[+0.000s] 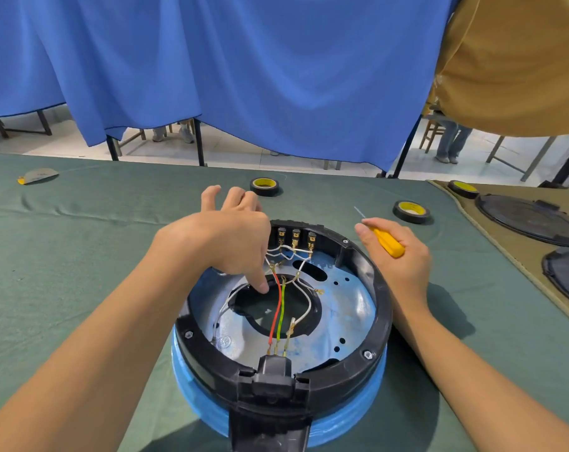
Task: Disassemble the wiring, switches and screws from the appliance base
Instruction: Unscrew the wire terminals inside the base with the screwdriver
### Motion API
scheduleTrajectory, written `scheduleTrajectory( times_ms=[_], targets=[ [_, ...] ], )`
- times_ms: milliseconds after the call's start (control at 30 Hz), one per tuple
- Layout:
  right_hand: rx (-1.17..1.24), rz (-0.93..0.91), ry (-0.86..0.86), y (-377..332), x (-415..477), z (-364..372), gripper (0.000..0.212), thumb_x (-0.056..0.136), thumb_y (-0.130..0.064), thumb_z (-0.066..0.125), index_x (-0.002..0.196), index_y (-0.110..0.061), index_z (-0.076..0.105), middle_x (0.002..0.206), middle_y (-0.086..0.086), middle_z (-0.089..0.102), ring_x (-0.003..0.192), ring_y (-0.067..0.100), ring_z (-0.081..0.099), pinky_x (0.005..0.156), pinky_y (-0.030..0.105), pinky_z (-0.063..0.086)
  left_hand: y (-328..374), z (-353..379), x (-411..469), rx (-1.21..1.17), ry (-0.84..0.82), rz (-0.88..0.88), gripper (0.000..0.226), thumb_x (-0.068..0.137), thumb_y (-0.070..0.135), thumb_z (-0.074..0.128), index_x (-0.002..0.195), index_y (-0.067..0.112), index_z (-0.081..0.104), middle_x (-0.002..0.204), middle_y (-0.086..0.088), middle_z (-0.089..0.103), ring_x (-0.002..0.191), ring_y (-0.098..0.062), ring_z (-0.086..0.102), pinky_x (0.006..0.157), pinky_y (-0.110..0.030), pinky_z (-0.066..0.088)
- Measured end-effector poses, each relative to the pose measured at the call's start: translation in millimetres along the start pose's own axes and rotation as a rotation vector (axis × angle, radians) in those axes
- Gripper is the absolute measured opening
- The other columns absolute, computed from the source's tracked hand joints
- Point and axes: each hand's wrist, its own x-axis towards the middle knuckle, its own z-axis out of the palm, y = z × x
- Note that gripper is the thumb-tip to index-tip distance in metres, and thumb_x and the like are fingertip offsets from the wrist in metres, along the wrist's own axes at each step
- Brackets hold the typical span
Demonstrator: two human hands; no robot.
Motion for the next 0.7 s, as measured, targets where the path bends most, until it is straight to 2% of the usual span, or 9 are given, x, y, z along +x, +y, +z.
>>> scheduleTrajectory(
  times_ms=[100,233,367,500,600,633,700],
  targets=[
    [-0.002,0.029,0.002,0.5,-0.2,0.4,0.004,0.089,-0.026,0.070,0.093,-0.026,0.072,0.095,0.004,0.070,0.089,0.015,0.064,0.080,0.029,0.051,2.0,2.6,0.2,0.029,0.025,-0.008,0.028,0.067,0.056,0.079,0.075,0.033,0.064,0.125,0.002,0.033,0.129,-0.023,0.016,0.113,-0.055,-0.007],
    [-0.015,0.040,0.014,1.9,-0.2,0.8,0.005,0.091,-0.025,0.067,0.092,-0.026,0.072,0.094,0.001,0.069,0.087,0.009,0.062,0.076,0.020,0.048,0.5,4.4,1.4,0.041,0.044,-0.002,0.019,0.075,0.042,0.077,0.072,0.032,0.060,0.126,0.001,0.032,0.129,-0.024,0.014,0.113,-0.057,-0.007],
    [-0.005,0.054,0.042,1.3,-0.3,1.5,0.006,0.091,-0.025,0.066,0.091,-0.026,0.072,0.093,0.001,0.069,0.086,0.008,0.062,0.077,0.024,0.050,-1.1,0.0,-2.4,0.051,0.013,0.012,0.025,0.081,0.038,0.072,0.064,0.030,0.055,0.128,-0.001,0.034,0.129,-0.024,0.014,0.112,-0.059,-0.007],
    [-0.001,0.031,0.060,1.3,-0.7,2.4,0.006,0.091,-0.025,0.066,0.090,-0.029,0.071,0.092,-0.002,0.069,0.085,0.004,0.062,0.077,0.025,0.051,-0.2,-9.3,-8.3,0.075,0.041,0.017,0.019,0.087,0.033,0.067,0.072,0.028,0.057,0.122,0.002,0.041,0.129,-0.022,0.019,0.114,-0.056,-0.004],
    [0.006,0.033,0.067,0.6,-0.9,2.4,0.007,0.091,-0.025,0.066,0.091,-0.030,0.071,0.092,-0.002,0.069,0.086,0.004,0.063,0.077,0.025,0.051,-0.9,-17.7,-14.2,0.077,0.115,-0.021,0.012,0.088,0.022,0.061,0.076,0.018,0.059,0.098,0.000,0.058,0.111,-0.021,0.045,0.111,-0.048,0.009],
    [0.010,0.032,0.070,0.1,-1.0,2.6,0.007,0.091,-0.025,0.066,0.091,-0.030,0.070,0.092,-0.003,0.069,0.086,0.003,0.063,0.076,0.023,0.052,-1.0,-20.4,-16.2,0.052,0.157,-0.035,0.010,0.088,0.021,0.060,0.079,0.016,0.061,0.088,-0.001,0.062,0.101,-0.022,0.053,0.107,-0.043,0.019],
    [0.015,0.026,0.084,-0.8,-0.6,3.1,0.008,0.091,-0.024,0.066,0.090,-0.030,0.070,0.091,-0.004,0.069,0.086,0.002,0.063,0.076,0.023,0.052,0.0,-25.9,-19.8,-0.045,0.244,-0.073,0.010,0.088,0.024,0.062,0.079,0.019,0.062,0.081,-0.001,0.063,0.087,-0.027,0.059,0.085,-0.037,0.037]
  ],
)
